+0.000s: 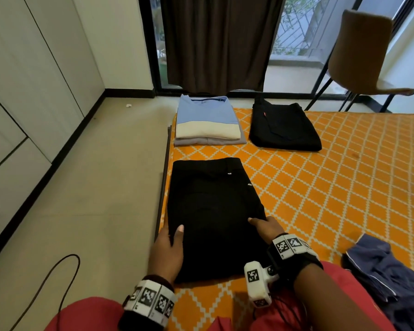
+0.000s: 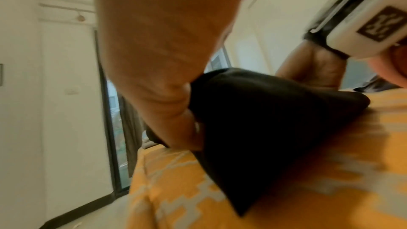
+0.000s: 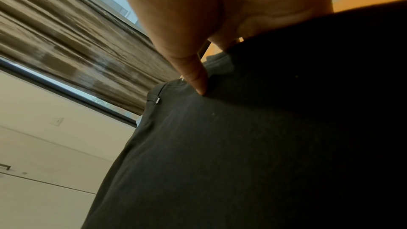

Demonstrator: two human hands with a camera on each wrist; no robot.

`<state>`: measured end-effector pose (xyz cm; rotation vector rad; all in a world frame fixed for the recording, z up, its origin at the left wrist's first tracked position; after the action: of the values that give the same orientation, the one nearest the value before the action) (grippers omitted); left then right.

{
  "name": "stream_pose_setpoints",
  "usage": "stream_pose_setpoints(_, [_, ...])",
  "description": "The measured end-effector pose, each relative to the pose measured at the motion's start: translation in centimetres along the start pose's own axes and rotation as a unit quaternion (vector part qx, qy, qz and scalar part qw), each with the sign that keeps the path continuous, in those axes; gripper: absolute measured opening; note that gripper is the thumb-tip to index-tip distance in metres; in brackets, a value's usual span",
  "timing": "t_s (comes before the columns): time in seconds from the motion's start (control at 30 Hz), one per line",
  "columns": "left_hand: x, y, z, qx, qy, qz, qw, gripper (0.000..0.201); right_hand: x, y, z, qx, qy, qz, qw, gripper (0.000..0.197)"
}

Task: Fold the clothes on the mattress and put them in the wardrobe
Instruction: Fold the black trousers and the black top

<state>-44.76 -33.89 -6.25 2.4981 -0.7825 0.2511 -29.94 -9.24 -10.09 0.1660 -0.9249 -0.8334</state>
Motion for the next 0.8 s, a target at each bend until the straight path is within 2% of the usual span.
stream_pose_setpoints(0.07, [0.5,-0.8,-0.3,0.025,-0.025,-0.001,0.999,0.029,-0.1,-0.1,-0.1,-0.01,-0.001,-0.012,1.0,0.058])
stream_pose_setpoints(0.17, [-0.2,-1.6,0.8,0.036,0.039,-0.004,0.999,0.025,0.5,0.0,0.1,-0.029,0.0,-0.026,0.999,0.062])
stream_pose_setpoints(0.27, [-0.6,-1.7,1.5,-0.018,0.093,-0.057,0.994,0.017,1.1,0.1,0.2,-0.029,-0.003,-0.025,0.999,0.065])
stream_pose_setpoints(0.4, [0.1,-0.8,1.2,-0.133,0.085,-0.099,0.983,0.029,1.8,0.5,0.0,-0.053,0.0,0.007,0.999,0.076])
stream_pose_setpoints(0.5, [-0.6,-0.2,1.2,-0.17,0.092,-0.053,0.98,0.037,2.6,0.9,0.5,-0.072,0.033,0.04,0.996,0.085])
stream_pose_setpoints(0.6, [-1.1,-0.8,1.5,-0.21,0.15,-0.004,0.966,0.054,3.6,0.9,1.3,-0.069,0.064,0.068,0.993,0.088])
stream_pose_setpoints(0.7, [-0.6,-0.9,1.3,-0.211,0.212,0.013,0.954,0.064,4.3,1.1,1.7,-0.077,0.083,0.08,0.99,0.086])
stream_pose_setpoints(0.8, [-0.4,-0.5,0.5,-0.15,0.244,0.079,0.955,0.065,4.9,1.3,2.1,-0.063,0.119,0.095,0.986,0.082])
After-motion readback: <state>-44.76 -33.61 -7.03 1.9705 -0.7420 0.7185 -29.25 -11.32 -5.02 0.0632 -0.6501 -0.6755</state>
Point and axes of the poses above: each hand's wrist, its own x-axis away from the middle knuckle, its own y-axis out of the back of the hand, z = x × y, the point moved 5 cm from there along -x, towards the middle knuckle, and after that the axes turned 4 degrees about z, right-handed, at the moved point
